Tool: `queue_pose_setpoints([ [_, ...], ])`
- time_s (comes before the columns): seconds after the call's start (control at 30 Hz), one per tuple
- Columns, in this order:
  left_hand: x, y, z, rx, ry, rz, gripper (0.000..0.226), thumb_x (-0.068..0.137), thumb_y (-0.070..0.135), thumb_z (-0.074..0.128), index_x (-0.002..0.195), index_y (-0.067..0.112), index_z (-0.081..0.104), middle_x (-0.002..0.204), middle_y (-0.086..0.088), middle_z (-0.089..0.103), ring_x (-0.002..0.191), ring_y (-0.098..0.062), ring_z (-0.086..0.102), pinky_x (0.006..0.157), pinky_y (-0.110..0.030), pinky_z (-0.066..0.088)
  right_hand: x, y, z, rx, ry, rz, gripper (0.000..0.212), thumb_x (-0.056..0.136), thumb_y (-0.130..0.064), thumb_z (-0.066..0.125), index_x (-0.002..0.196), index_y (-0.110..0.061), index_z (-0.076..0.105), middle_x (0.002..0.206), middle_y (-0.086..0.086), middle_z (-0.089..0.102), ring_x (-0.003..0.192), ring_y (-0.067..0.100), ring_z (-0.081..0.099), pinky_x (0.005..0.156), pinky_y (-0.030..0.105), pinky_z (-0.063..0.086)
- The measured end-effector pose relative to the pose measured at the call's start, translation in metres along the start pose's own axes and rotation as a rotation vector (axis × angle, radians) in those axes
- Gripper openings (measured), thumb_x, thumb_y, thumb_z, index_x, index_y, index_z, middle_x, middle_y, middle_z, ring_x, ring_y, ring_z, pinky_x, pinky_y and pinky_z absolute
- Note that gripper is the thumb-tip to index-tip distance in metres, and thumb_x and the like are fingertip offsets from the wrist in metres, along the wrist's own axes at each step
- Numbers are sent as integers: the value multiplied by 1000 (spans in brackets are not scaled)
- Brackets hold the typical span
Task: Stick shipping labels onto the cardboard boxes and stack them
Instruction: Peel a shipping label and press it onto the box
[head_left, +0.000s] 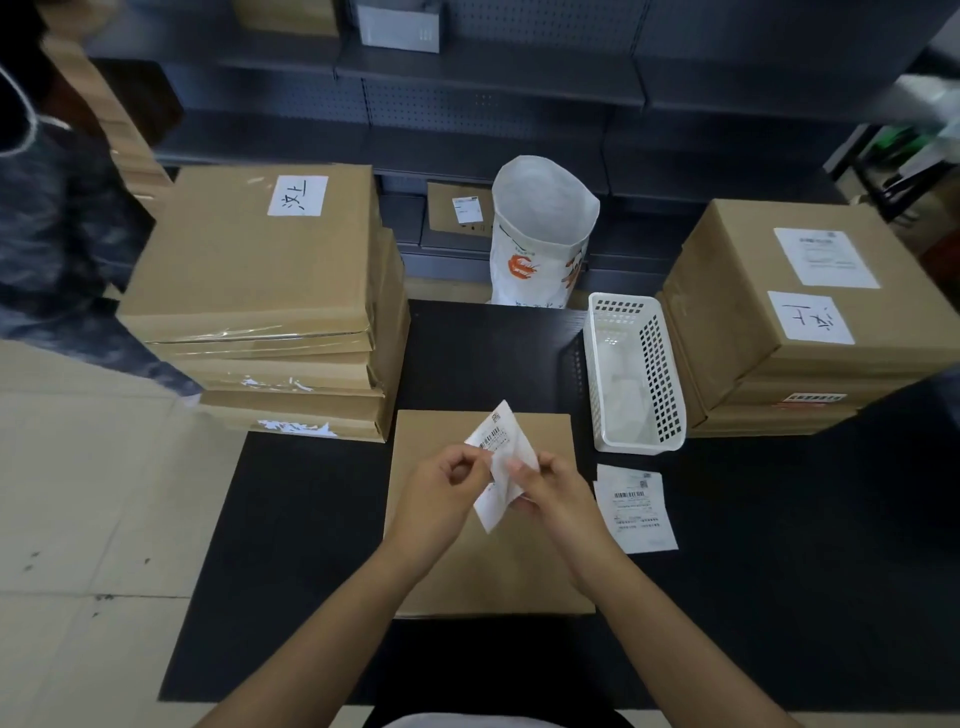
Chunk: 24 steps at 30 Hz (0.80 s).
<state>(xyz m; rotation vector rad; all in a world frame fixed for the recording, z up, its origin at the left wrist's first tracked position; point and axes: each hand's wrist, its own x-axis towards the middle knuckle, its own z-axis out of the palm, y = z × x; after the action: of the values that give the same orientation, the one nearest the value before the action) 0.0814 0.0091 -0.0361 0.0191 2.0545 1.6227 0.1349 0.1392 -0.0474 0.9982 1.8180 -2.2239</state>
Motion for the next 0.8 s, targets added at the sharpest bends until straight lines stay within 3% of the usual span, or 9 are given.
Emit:
queue_pose_setpoints([
  [0.1,4,7,-3,17,52,-5,14,95,22,58,93,15,69,89,4,70,83,-7,65,68,-13,49,3,2,-3,4,106,6,12,95,-21,58,100,-10,59,102,8,69,90,18,69,81,32,57],
  [0.17,9,10,-7,-83,87,-67,14,94,21,58,93,13,69,89,3,70,89,-13,65,78,-24,52,5,1,-9,60,126,45,12,96,-22,57,101,-11,59,104,8,69,87,16,71,73,26,58],
  [0.27,16,15,-8,-191,81,-136,14,93,21,58,95,12,69,91,0,72,92,-20,68,88,-38,52,6,0,-21,135,151,111,18,95,-25,59,109,-13,59,107,6,69,90,18,71,73,27,58],
  [0.53,28,28,26,-292,124,-142,14,95,20,56,97,18,69,95,4,75,94,-13,70,95,-39,51,22,6,-87,421,253,210,21,96,-11,56,117,-9,59,110,9,69,101,22,65,74,29,53],
  [0.8,42,53,91,-404,346,-159,14,95,17,53,99,15,66,100,-6,71,97,-19,67,88,-33,52,66,2,-170,238,370,271,23,95,-10,55,118,-9,56,113,11,62,95,24,64,76,34,57],
])
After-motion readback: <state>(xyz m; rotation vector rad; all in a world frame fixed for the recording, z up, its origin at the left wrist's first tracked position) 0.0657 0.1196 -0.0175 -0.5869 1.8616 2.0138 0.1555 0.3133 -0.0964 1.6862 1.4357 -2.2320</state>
